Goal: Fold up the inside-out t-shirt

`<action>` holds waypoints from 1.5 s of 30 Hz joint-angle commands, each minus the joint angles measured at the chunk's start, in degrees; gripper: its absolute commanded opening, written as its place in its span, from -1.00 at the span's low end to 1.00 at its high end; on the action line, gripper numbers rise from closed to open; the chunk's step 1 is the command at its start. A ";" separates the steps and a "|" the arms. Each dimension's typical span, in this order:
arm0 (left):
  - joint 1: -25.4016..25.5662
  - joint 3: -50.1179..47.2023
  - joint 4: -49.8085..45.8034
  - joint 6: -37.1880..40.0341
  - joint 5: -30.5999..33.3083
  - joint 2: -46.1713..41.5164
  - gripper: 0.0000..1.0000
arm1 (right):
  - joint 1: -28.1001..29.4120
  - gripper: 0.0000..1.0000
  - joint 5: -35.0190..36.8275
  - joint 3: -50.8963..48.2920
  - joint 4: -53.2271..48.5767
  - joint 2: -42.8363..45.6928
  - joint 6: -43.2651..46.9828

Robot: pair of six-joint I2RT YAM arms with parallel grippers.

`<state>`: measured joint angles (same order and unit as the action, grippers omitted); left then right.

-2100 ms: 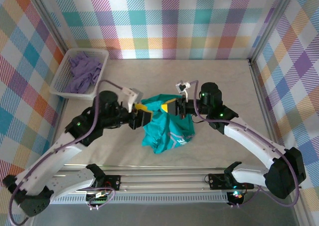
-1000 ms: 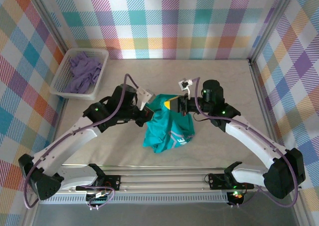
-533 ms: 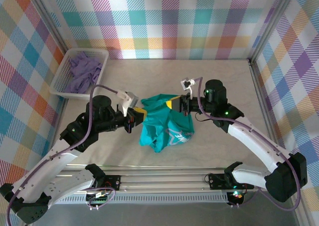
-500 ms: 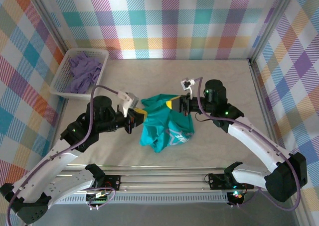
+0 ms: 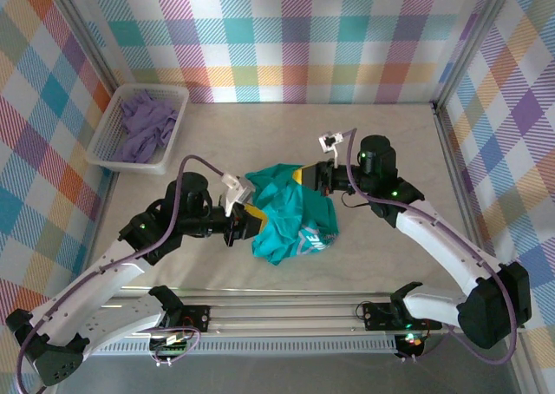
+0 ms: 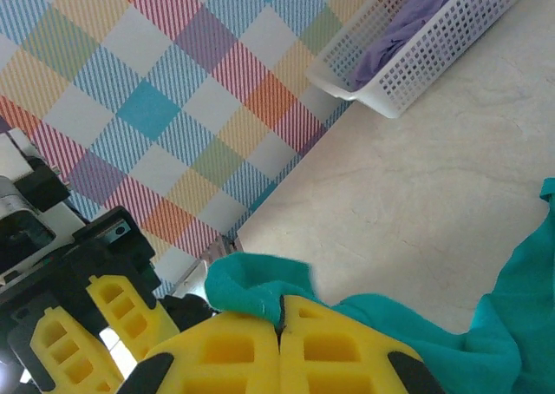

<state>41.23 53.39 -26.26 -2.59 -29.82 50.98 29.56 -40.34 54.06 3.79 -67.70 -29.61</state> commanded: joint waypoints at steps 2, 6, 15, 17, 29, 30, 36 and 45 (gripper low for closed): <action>0.59 2.42 -3.80 1.01 4.78 1.97 -0.50 | -0.21 -1.00 -0.30 1.31 2.07 0.30 -0.36; 0.70 3.65 -3.61 1.27 9.16 3.93 -0.40 | -0.23 -1.00 -1.26 1.40 2.53 -0.33 -0.80; 0.74 6.91 -1.29 2.11 18.23 8.26 -0.16 | -0.20 -1.00 -1.56 0.87 2.62 -0.37 -0.78; 0.70 7.83 -2.38 2.61 17.42 10.07 -0.12 | -0.21 -1.00 -1.54 0.78 2.62 -0.32 -0.80; 0.70 8.91 -3.93 3.32 8.64 13.10 -0.49 | -0.21 -1.00 -1.14 0.56 1.99 -0.30 -0.32; 0.73 8.60 -3.89 3.29 8.88 12.66 -0.51 | -0.20 -1.00 -1.15 0.57 2.01 -0.37 -0.27; 0.75 8.39 -4.24 3.17 8.83 12.11 -0.87 | -0.21 -1.00 -1.41 0.85 2.54 -1.20 -0.63; 0.69 -3.66 14.48 1.59 4.27 -6.08 -1.00 | -1.08 -1.00 4.42 2.44 -5.78 -0.04 1.00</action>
<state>41.56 53.49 -22.15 -0.21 -22.72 50.61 29.02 -37.08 54.68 -0.62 -68.82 -29.19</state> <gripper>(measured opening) 0.049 0.041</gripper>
